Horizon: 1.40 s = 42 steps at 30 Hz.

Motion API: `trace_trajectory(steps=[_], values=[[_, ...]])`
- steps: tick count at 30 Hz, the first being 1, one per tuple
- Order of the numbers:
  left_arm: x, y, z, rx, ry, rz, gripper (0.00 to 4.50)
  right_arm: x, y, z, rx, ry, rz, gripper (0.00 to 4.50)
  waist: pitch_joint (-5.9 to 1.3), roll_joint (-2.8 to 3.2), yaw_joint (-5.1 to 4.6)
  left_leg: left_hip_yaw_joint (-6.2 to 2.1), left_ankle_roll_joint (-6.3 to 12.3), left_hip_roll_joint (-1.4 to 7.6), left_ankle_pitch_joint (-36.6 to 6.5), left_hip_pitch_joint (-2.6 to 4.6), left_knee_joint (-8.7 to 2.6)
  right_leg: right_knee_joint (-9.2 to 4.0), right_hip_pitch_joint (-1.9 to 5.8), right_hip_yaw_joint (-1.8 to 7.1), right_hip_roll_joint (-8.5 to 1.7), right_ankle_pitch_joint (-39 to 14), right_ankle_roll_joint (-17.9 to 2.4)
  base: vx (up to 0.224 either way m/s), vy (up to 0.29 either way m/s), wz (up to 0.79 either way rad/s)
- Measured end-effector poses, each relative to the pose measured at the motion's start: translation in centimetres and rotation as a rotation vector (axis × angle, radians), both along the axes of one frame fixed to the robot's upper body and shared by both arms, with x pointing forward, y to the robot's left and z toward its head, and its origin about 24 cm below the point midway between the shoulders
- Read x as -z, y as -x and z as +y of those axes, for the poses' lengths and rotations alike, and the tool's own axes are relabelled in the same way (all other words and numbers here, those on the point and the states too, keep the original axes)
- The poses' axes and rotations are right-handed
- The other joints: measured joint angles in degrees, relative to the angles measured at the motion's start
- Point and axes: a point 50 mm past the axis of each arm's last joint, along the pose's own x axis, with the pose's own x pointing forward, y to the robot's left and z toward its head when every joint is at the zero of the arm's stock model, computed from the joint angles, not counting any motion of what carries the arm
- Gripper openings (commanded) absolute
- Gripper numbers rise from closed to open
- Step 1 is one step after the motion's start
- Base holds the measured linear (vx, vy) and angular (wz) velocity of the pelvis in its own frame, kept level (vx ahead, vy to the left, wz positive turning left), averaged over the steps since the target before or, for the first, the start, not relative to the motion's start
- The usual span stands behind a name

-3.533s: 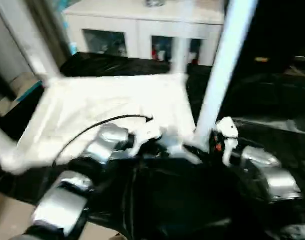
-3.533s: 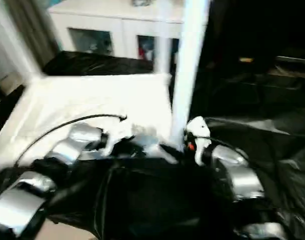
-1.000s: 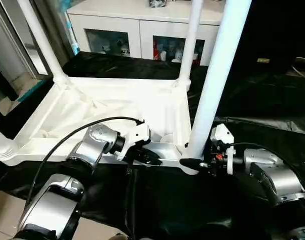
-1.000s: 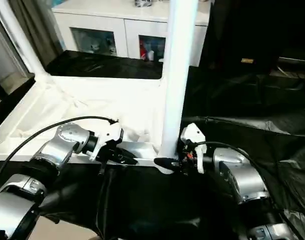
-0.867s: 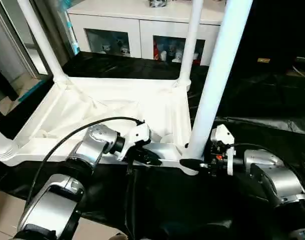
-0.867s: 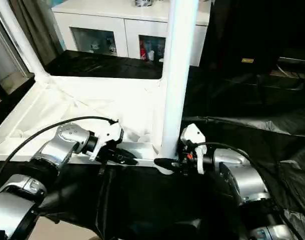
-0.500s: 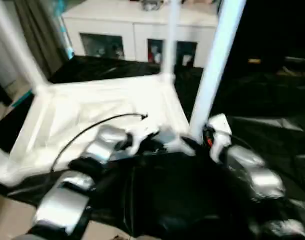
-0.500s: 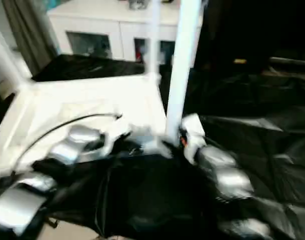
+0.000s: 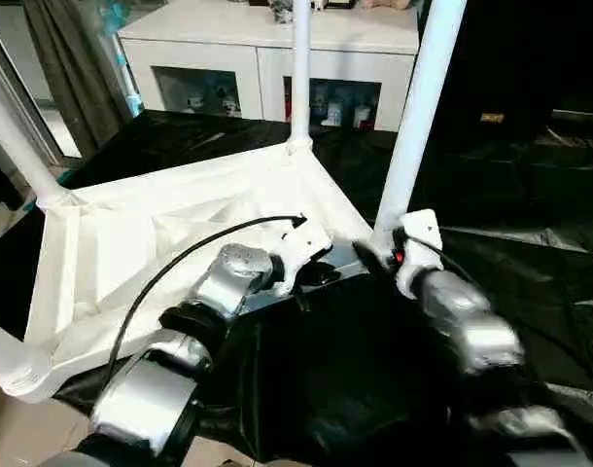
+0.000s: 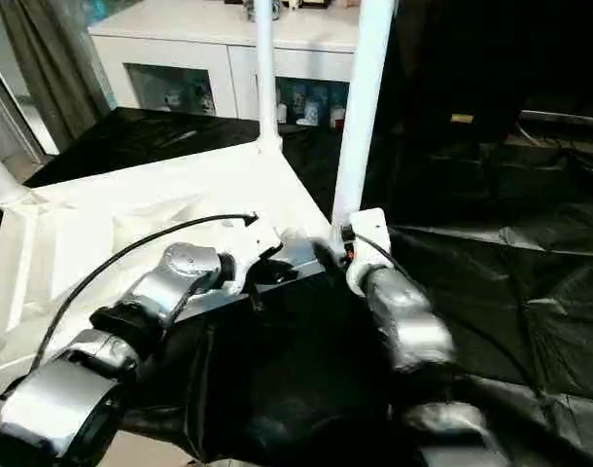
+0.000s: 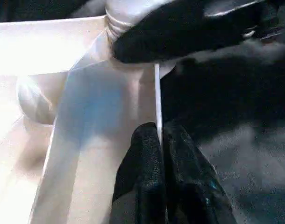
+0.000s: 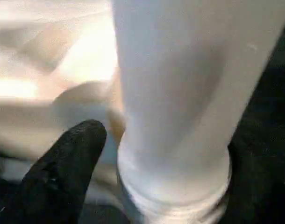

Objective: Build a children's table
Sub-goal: Rotate leg to tighten

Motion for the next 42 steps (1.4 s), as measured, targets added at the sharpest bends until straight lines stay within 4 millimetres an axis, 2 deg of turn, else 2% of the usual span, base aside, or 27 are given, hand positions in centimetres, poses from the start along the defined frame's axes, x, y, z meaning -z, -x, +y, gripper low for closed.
trace_trajectory(steps=[2,5,12,13,15,18,19,23,24,27,29,33,37,42], values=[[-0.1,0.2,0.7,0.034,-0.001,-0.002,0.0,-0.1,0.5,-0.3,-0.066,-0.007,0.004,3.86,0.0,0.0,0.1,-0.02,0.0,0.11,0.0,-0.03,-0.01,0.07,-0.05,-0.03,0.1,0.12,-0.19,0.0,0.0,0.0],[-0.4,0.6,1.7,0.123,-0.001,0.01,0.0,-0.6,1.6,-1.4,-0.212,0.005,0.022,3.86,0.0,0.0,0.81,-0.04,0.01,0.24,0.01,-0.35,0.03,0.06,-0.29,-0.12,0.18,0.03,-0.07,0.0,0.0,0.0],[-0.8,1.6,3.5,0.279,-0.004,0.068,0.0,-1.6,3.3,-1.8,-0.449,-0.021,0.072,3.86,0.03,-0.04,2.14,0.05,0.27,0.22,0.12,-0.65,0.11,0.0,-0.49,-0.1,0.13,-0.13,-0.23,0.0,0.0,0.0],[-0.8,1.7,3.7,0.285,-0.004,0.074,0.0,-1.6,3.4,-1.9,-0.461,-0.02,0.077,3.86,0.05,-0.06,2.2,0.05,0.27,0.22,0.12,-0.65,0.13,0.02,-0.49,-0.09,0.13,-0.13,-0.23,0.0,0.0,0.0],[-0.7,1.9,4.0,0.297,-0.005,0.086,0.0,-1.6,3.5,-2.1,-0.481,-0.011,0.088,3.58,0.08,-0.11,2.19,0.05,0.13,0.23,0.05,-0.59,0.17,0.08,-0.48,-0.07,0.13,-0.13,-0.23,0.0,0.0,0.0],[-0.6,2.0,4.2,0.301,-0.006,0.092,0.0,-1.6,3.6,-2.1,-0.497,-0.012,0.096,3.52,0.12,-0.17,2.13,0.05,-0.01,0.23,0.0,-0.55,0.18,0.16,-0.46,-0.06,0.13,-0.11,-0.24,0.0,0.0,0.0],[-0.7,2.0,4.3,0.302,-0.004,0.095,0.0,-1.6,3.7,-1.9,-0.502,-0.016,0.098,3.3,0.13,-0.19,2.12,0.05,-0.01,0.23,0.0,-0.56,0.18,0.17,-0.46,-0.06,0.13,-0.11,-0.24,0.0,0.0,0.0],[-0.7,2.0,4.4,0.301,0.0,0.107,0.0,-1.7,3.7,-1.7,-0.509,-0.025,0.109,3.07,0.13,-0.19,2.08,0.06,-0.01,0.23,0.0,-0.56,0.2,0.16,-0.46,-0.04,0.13,-0.11,-0.24,0.0,0.0,0.0],[-0.7,2.1,4.4,0.302,0.0,0.107,0.0,-1.7,3.8,-1.7,-0.51,-0.026,0.11,2.87,0.13,-0.19,2.09,0.06,0.0,0.23,0.0,-0.56,0.19,0.16,-0.46,-0.05,0.13,-0.11,-0.24,0.0,0.0,0.0],[-0.6,2.1,4.3,0.301,0.005,0.111,0.0,-1.5,3.8,-1.5,-0.5,-0.033,0.109,2.79,0.14,-0.21,2.0,0.06,0.0,0.25,0.01,-0.55,0.19,0.18,-0.46,-0.06,0.14,-0.11,-0.24,0.0,0.0,0.0],[-0.6,2.0,4.2,0.288,0.005,0.105,0.0,-1.4,3.8,-1.5,-0.479,-0.034,0.104,2.76,0.16,-0.24,1.95,0.06,0.0,0.25,0.01,-0.54,0.21,0.19,-0.46,-0.06,0.14,-0.11,-0.24,0.0,0.0,0.0],[-0.4,0.7,2.9,0.126,-0.005,0.042,0.0,-0.4,1.6,-0.5,-0.191,-0.023,0.038,2.73,0.14,-0.48,0.91,0.04,-0.18,0.21,0.11,-0.39,0.3,0.19,-0.39,0.0,0.13,0.01,-0.4,0.0,0.0,0.0],[-0.2,-0.1,1.1,0.015,-0.012,0.008,0.0,-0.1,0.3,0.4,0.025,-0.037,0.035,2.72,0.11,-0.51,0.74,0.02,-0.18,0.13,0.11,-0.19,0.3,0.11,-0.14,0.08,0.09,-0.01,-0.38,0.0,0.0,0.0],[-0.1,-0.6,-0.6,-0.058,-0.009,0.01,0.0,0.0,-0.7,0.7,0.185,-0.048,0.037,2.72,0.06,-0.44,0.98,0.0,-0.18,0.1,0.11,-0.11,0.3,0.08,0.0,0.1,0.09,-0.1,-0.21,0.0,0.0,0.0]])
